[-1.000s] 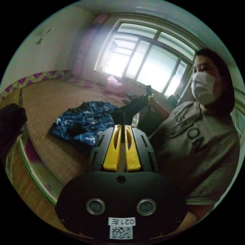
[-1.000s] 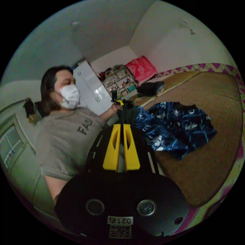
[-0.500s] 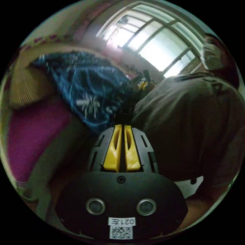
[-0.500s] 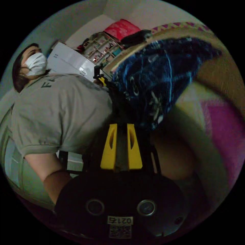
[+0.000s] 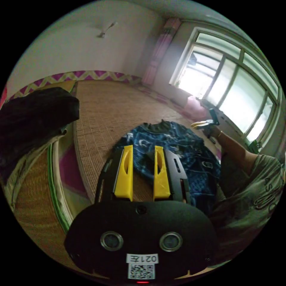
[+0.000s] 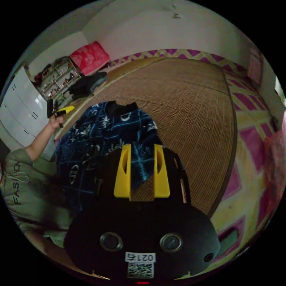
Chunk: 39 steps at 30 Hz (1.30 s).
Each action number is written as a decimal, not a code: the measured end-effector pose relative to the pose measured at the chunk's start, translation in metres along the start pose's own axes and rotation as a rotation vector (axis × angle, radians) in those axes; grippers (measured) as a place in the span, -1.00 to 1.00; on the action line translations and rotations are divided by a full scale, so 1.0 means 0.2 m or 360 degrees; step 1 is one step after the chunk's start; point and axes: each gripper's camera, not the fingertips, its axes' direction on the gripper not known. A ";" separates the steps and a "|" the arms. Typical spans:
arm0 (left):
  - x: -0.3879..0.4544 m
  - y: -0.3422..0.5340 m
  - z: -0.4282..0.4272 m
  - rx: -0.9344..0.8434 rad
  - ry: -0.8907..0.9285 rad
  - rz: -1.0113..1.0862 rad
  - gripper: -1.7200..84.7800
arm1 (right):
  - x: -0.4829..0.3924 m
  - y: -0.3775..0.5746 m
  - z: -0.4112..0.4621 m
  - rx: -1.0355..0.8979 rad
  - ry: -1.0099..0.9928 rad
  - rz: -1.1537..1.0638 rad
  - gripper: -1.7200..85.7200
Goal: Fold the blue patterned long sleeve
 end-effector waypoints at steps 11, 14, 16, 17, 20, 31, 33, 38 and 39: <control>-0.39 -0.29 0.54 -0.0445 0.0362 -0.0060 -0.79 | 0.09 -0.35 0.44 -0.0209 -0.0201 -0.0148 -0.80; -0.39 -0.33 0.62 -0.0545 0.0355 -0.0096 -0.95 | 0.03 -0.36 0.52 -0.0227 -0.0274 -0.0210 -0.90; -0.38 -0.36 0.64 -0.0564 0.0353 -0.0115 -0.97 | 0.04 -0.38 0.54 -0.0248 -0.0336 -0.0152 -0.95; -0.36 -0.38 0.62 -0.0543 0.0308 -0.0092 -0.98 | 0.06 -0.39 0.54 -0.0223 -0.0378 -0.0089 -0.97; -0.32 -0.45 0.54 -0.0437 0.0268 -0.0043 -0.98 | 0.05 -0.42 0.47 -0.0108 -0.0362 -0.0045 -0.98; -0.18 -1.10 0.47 -0.0396 -0.0033 0.0198 -0.98 | -0.05 -1.00 0.20 -0.0034 -0.0075 -0.0133 -0.98; -0.22 -1.18 0.59 -0.0359 -0.0196 0.0167 -0.98 | -0.03 -1.15 0.30 -0.0022 0.0064 -0.0089 -0.98; -0.30 -1.19 0.84 -0.0208 -0.0466 -0.0045 -0.98 | -0.01 -1.27 0.54 0.0227 0.0339 0.0156 -0.92; -0.29 -1.16 0.90 -0.0224 -0.0493 -0.0074 -0.97 | 0.00 -1.29 0.65 0.0124 0.0385 0.0226 -0.87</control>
